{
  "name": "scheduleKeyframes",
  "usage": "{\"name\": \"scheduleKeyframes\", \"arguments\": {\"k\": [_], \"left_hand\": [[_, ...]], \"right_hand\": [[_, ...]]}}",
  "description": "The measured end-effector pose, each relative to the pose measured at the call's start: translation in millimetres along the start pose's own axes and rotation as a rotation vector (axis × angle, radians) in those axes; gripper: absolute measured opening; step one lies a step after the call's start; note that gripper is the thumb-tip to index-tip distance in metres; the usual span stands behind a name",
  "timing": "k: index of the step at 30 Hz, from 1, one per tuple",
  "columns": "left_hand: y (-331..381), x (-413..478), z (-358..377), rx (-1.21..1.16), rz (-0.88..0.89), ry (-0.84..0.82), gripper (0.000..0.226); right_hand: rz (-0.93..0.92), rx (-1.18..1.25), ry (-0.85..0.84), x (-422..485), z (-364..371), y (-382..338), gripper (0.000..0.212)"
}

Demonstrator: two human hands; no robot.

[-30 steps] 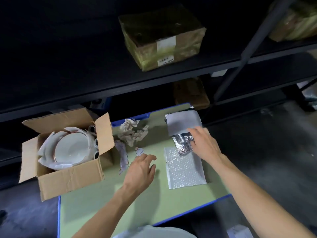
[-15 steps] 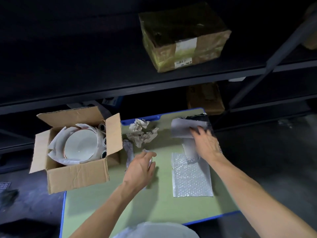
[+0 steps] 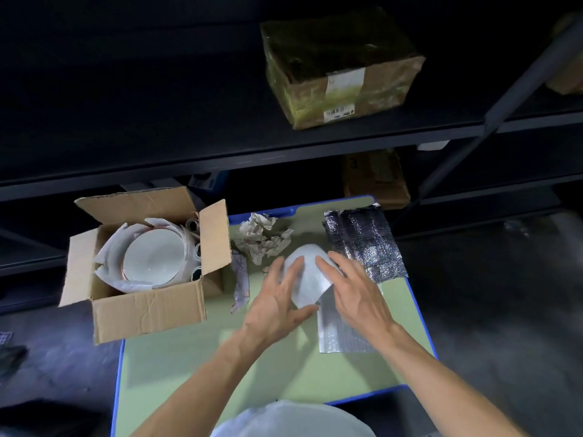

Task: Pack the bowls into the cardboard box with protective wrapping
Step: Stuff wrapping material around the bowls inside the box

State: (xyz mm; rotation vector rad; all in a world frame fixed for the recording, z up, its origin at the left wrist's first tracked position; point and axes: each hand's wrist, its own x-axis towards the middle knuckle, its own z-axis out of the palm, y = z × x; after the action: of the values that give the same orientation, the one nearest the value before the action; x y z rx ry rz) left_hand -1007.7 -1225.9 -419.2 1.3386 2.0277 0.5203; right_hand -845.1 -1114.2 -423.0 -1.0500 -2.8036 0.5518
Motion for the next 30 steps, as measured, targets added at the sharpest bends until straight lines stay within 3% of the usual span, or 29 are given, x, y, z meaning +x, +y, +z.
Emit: {"name": "scheduleKeyframes", "arguments": {"k": [4, 8, 11, 15, 18, 22, 27, 30], "left_hand": [[4, -1, 5, 0.1, 0.031, 0.017, 0.073], [-2, -6, 0, 0.35, 0.013, 0.105, 0.045], [-14, -11, -1, 0.466, -0.022, 0.151, 0.058], [-24, -15, -2, 0.553, -0.043, 0.201, 0.084], [-35, -16, 4, 0.575, -0.086, 0.118, 0.081], [-48, -24, 18, 0.575, -0.119, -0.075, 0.075], [-46, -31, 22, 0.524, -0.104, -0.054, 0.066], [-37, -28, 19, 0.51, -0.081, -0.035, 0.064]], "right_hand": [[-0.115, 0.158, -0.087, -10, 9, -11, 0.058], [-0.208, 0.095, -0.194, -14, 16, 1, 0.053], [-0.143, 0.057, -0.133, -6, 14, 18, 0.049], [0.116, -0.129, -0.065, 18, 13, 41, 0.061], [0.263, -0.239, -0.122, 38, 14, 46, 0.07], [0.293, -0.305, -0.186, 50, 18, 44, 0.063], [0.265, -0.303, -0.123, 49, 11, 41, 0.071], [0.221, -0.282, -0.132, 40, 10, 39, 0.063]]}}
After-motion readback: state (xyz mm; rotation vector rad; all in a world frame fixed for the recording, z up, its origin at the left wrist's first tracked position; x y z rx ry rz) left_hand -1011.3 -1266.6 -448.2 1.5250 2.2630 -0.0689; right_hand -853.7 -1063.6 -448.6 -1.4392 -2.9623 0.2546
